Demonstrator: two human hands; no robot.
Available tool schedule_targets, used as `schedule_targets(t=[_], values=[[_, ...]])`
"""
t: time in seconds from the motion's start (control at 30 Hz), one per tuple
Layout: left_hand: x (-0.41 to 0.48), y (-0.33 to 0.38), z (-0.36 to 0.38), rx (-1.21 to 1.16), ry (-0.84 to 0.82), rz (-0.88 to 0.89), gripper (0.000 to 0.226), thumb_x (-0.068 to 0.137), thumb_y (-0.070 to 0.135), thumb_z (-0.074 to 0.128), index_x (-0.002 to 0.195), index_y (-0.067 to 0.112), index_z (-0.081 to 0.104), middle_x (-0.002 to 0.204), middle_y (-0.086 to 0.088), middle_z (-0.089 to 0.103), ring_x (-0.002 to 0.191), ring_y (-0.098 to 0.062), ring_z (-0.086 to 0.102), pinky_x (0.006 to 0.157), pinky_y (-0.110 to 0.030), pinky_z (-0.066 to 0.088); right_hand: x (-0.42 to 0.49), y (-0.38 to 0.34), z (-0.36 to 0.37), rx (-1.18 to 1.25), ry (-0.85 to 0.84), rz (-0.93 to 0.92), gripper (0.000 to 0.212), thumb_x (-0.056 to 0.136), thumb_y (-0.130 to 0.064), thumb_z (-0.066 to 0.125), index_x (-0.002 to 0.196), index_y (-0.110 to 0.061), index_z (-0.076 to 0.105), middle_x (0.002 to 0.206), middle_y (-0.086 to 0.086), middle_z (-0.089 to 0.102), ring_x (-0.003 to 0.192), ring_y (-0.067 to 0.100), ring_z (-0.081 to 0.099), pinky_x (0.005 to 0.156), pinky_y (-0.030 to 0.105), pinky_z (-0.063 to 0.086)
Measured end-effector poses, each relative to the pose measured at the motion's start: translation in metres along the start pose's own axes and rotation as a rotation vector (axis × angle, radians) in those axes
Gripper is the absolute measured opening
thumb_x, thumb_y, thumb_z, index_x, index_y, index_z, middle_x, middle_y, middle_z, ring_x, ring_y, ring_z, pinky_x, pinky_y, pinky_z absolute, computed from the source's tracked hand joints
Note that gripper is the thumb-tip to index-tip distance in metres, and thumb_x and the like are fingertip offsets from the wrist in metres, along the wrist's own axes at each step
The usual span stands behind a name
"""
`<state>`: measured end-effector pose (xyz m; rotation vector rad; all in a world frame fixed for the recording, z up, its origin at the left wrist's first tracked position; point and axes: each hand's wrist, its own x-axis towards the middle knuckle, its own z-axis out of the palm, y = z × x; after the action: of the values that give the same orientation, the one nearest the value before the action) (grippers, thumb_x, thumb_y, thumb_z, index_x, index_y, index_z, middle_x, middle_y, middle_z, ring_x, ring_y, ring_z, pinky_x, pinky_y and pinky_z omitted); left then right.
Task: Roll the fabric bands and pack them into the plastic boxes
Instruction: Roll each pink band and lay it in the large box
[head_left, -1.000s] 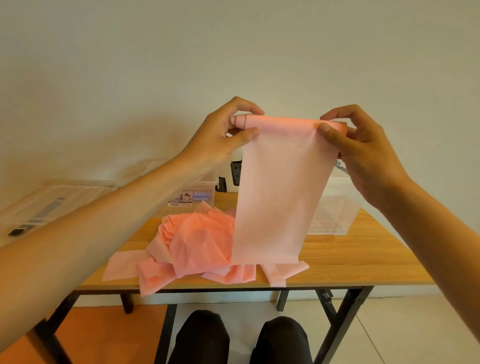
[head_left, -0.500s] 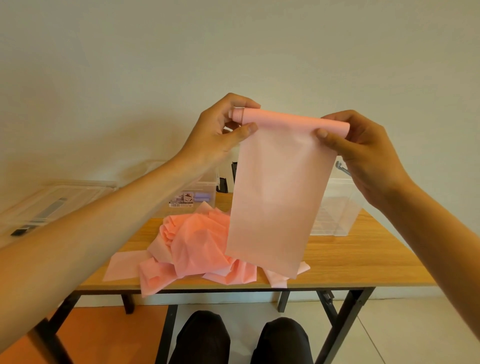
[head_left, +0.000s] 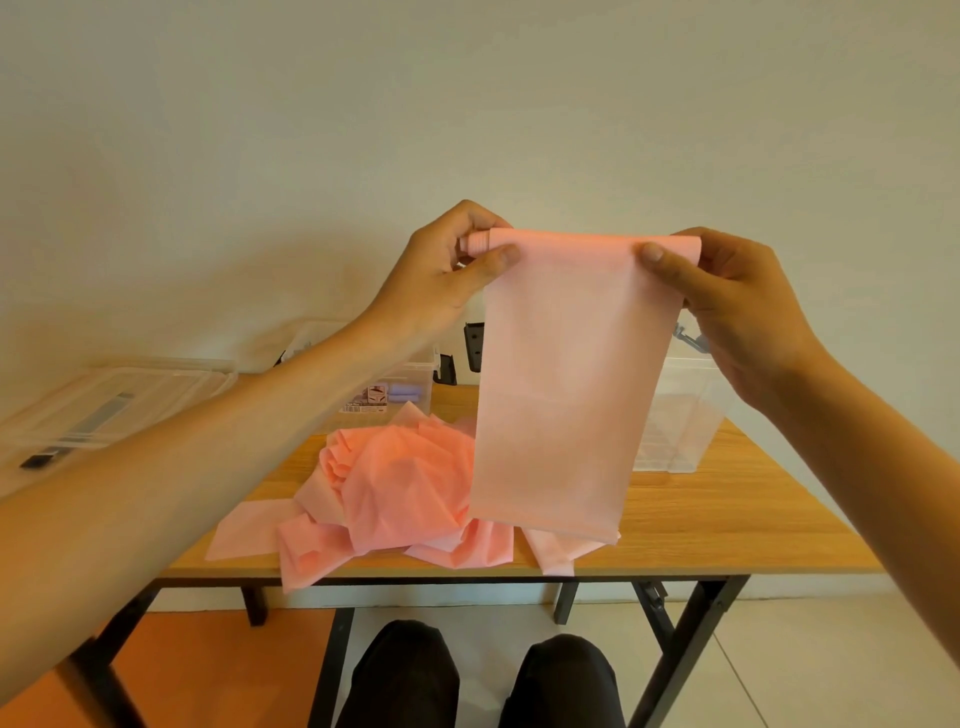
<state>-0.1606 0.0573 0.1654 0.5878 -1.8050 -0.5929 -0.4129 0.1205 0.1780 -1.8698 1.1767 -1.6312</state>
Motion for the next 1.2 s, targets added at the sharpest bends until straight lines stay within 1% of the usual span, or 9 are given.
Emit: schedule_targets(t=[0.13,0.2,0.37,0.47,0.57,0.73,0.87,1.0,1.2], values=[[0.0003,0.0042,-0.0006,-0.025,0.031,-0.043,0.003,0.100,0.016,0.061,0.097,0.015,0.062,0.085,0.005,0.060,0.074,0.000,0.054,0.070,-0.016,0.045,-0.0009,-0.0006,-0.0044,0.116,-0.085,-0.007,0.033,0.088,-0.025,0.074,0.118,-0.017,0.062,0.095,0.004,0.073,0.086,0.019,0.066,0.077,0.030,0.055],[0.0006,0.0047,-0.0015,-0.036,0.035,-0.074,0.009,0.101,0.022,0.060,0.101,0.013,0.064,0.087,0.003,0.061,0.075,-0.002,0.056,0.070,-0.017,0.045,-0.0010,-0.0013,-0.0047,0.138,-0.117,-0.036,0.031,0.086,-0.017,0.075,0.114,-0.015,0.061,0.101,0.006,0.073,0.092,0.021,0.068,0.079,0.032,0.056],[-0.0014,0.0054,-0.0053,-0.129,-0.034,-0.055,0.024,0.096,0.025,0.068,0.119,0.024,0.061,0.097,-0.013,0.064,0.088,-0.024,0.059,0.079,-0.033,0.047,0.0013,-0.0010,-0.0028,0.102,-0.058,-0.042,0.024,0.087,-0.026,0.074,0.105,-0.012,0.066,0.095,-0.002,0.073,0.089,0.015,0.068,0.079,0.027,0.053],[-0.0018,0.0085,-0.0057,-0.117,-0.040,-0.021,0.020,0.094,0.009,0.069,0.111,0.018,0.062,0.103,-0.003,0.065,0.090,-0.014,0.061,0.082,-0.028,0.050,0.0013,-0.0013,-0.0026,0.057,-0.041,-0.039,0.031,0.088,-0.033,0.072,0.107,-0.010,0.067,0.093,-0.004,0.073,0.088,0.013,0.068,0.079,0.027,0.054],[-0.0017,0.0099,-0.0050,-0.104,-0.008,-0.033,0.014,0.094,0.011,0.069,0.105,0.018,0.064,0.103,-0.002,0.067,0.090,-0.011,0.064,0.083,-0.029,0.052,0.0008,-0.0007,-0.0028,0.017,-0.055,-0.040,0.033,0.087,-0.038,0.071,0.106,-0.011,0.066,0.092,-0.005,0.072,0.086,0.012,0.067,0.078,0.028,0.053],[-0.0015,0.0099,-0.0039,-0.058,0.044,-0.046,0.010,0.096,0.018,0.067,0.104,0.013,0.064,0.092,0.005,0.067,0.078,0.001,0.062,0.073,-0.018,0.048,-0.0004,-0.0013,-0.0046,0.077,-0.128,-0.068,0.028,0.086,-0.020,0.076,0.110,-0.017,0.063,0.103,0.003,0.073,0.094,0.021,0.069,0.081,0.034,0.058],[-0.0024,0.0081,-0.0058,-0.080,0.019,-0.042,0.015,0.092,0.017,0.072,0.105,0.015,0.065,0.097,0.003,0.068,0.085,-0.007,0.064,0.078,-0.023,0.052,-0.0004,-0.0039,-0.0032,0.047,-0.081,-0.078,0.021,0.088,-0.026,0.073,0.102,-0.013,0.065,0.092,-0.007,0.072,0.088,0.012,0.068,0.077,0.026,0.054],[-0.0020,0.0080,-0.0066,-0.066,0.011,-0.015,0.020,0.088,0.014,0.076,0.105,0.018,0.067,0.102,0.001,0.068,0.091,-0.015,0.063,0.085,-0.033,0.052,-0.0006,-0.0041,-0.0023,0.002,-0.060,-0.058,0.029,0.089,-0.037,0.068,0.103,-0.011,0.066,0.084,-0.012,0.071,0.080,0.006,0.065,0.072,0.018,0.051],[-0.0012,0.0099,-0.0044,-0.042,0.064,-0.014,0.011,0.093,0.012,0.070,0.102,0.008,0.067,0.093,0.000,0.067,0.084,-0.007,0.062,0.079,-0.023,0.048,-0.0006,-0.0031,-0.0026,0.068,-0.136,-0.083,0.023,0.088,-0.022,0.074,0.107,-0.018,0.063,0.102,0.000,0.073,0.094,0.020,0.069,0.080,0.032,0.056]])
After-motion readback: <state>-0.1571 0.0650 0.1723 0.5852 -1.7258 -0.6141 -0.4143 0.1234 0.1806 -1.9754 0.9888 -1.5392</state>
